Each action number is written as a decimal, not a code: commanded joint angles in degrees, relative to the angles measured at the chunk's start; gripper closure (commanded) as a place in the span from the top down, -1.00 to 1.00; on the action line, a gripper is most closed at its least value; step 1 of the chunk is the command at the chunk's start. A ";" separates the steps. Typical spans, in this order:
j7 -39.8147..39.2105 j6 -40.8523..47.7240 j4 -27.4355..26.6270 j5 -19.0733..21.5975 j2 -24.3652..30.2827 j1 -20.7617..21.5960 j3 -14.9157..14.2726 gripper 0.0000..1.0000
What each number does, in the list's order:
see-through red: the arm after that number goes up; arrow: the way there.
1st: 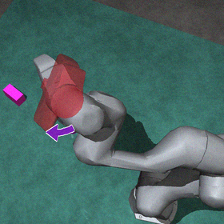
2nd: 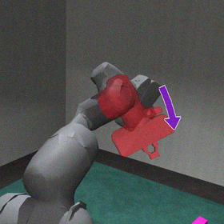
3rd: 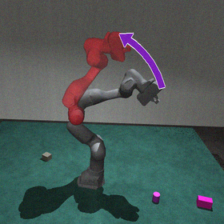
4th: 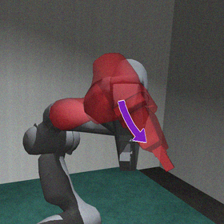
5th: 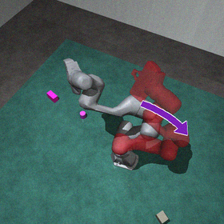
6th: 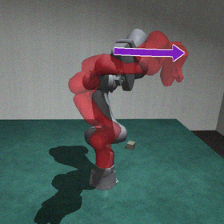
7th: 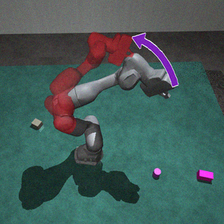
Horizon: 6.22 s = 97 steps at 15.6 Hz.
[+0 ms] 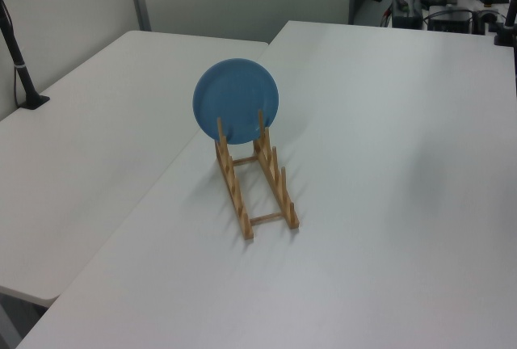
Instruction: Pick plate from plate rack
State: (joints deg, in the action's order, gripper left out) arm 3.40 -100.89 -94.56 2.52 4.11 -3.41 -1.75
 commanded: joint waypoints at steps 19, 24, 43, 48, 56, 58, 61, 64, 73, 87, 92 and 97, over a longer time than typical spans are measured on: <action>-23.70 2.72 2.27 -2.69 -0.76 -1.25 -0.54 1.00; -22.82 2.02 10.52 -5.95 -6.38 0.06 -0.10 1.00; 28.50 -34.18 12.21 -24.84 -25.55 15.89 0.25 1.00; 29.12 -34.63 12.38 -26.25 -27.22 15.89 2.10 0.95; 29.30 -37.01 12.38 -27.57 -28.28 16.06 2.19 0.69; 29.39 -37.09 12.38 -28.01 -28.28 16.06 2.27 0.55; 30.87 -37.18 12.47 -28.80 -29.16 16.77 2.27 0.16; 31.67 -38.59 12.38 -30.73 -29.42 16.77 2.27 -0.06; 33.96 -38.59 12.38 -34.43 -30.39 16.85 2.27 -0.71; 33.52 -38.33 11.77 -33.64 -24.25 15.54 2.36 -0.90; 31.86 -37.97 8.26 -32.24 -19.68 13.17 2.36 -0.90; 17.04 -33.17 1.93 -19.17 -11.68 9.31 2.36 -0.90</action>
State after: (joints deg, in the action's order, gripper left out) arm 30.03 -138.19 -85.83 -24.30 -15.27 8.17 0.63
